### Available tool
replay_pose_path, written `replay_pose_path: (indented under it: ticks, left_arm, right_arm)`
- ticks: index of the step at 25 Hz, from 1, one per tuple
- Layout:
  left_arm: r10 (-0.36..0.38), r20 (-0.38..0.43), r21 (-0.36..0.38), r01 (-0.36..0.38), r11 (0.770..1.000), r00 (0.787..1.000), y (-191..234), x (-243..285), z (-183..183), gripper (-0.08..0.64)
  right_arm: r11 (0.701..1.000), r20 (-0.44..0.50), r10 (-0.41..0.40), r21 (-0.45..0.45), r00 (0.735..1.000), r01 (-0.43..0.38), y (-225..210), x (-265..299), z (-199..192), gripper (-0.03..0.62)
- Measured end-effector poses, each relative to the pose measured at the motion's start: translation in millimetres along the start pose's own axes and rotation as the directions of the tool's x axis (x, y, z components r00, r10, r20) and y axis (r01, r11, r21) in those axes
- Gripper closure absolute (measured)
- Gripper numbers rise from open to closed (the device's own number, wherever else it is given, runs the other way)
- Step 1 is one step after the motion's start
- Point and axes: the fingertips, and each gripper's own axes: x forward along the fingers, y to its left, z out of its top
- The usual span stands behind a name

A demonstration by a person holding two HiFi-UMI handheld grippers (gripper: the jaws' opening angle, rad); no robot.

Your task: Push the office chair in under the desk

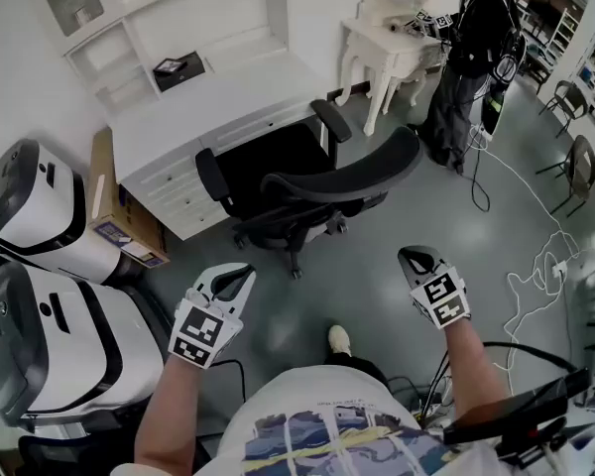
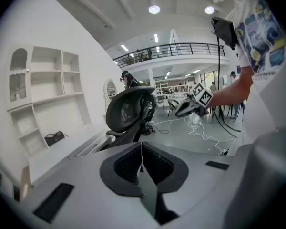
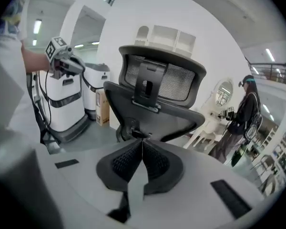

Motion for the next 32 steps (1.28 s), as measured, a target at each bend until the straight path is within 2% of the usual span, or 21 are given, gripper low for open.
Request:
replay_pose_path:
  ticks: [3,8,12,21,32]
  left_arm:
    - [-0.044,0.044,-0.086,0.048,0.995,0.998,-16.2,-18.8,-5.7,0.546]
    - [-0.130,0.075,-0.183,0.141,0.973,0.989,-50.1,-47.6,-20.5,0.546]
    - [-0.155,0.093,-0.235,0.173,0.957,0.983,-67.9,-71.5,-31.8,0.546]
    - [-0.215,0.079,-0.235,0.227,0.945,0.974,-112.4,-104.6,-53.3,0.546]
    - [-0.215,0.111,-0.244,0.236,0.940,0.970,-133.0,-129.7,-61.7,0.546]
  right_arm:
    - [0.995,0.036,0.033,0.088,0.999,-0.036,40.7,-11.8,1.5,0.566]
    - [0.981,0.095,0.097,0.159,0.991,-0.111,105.2,-33.1,10.6,0.566]
    - [0.969,0.121,0.138,0.187,0.983,-0.159,149.6,-48.0,16.5,0.567]
    - [0.951,0.149,0.182,0.223,0.972,-0.212,210.4,-72.2,15.7,0.568]
    - [0.952,0.184,0.194,0.203,0.964,-0.230,245.7,-94.8,27.5,0.568]
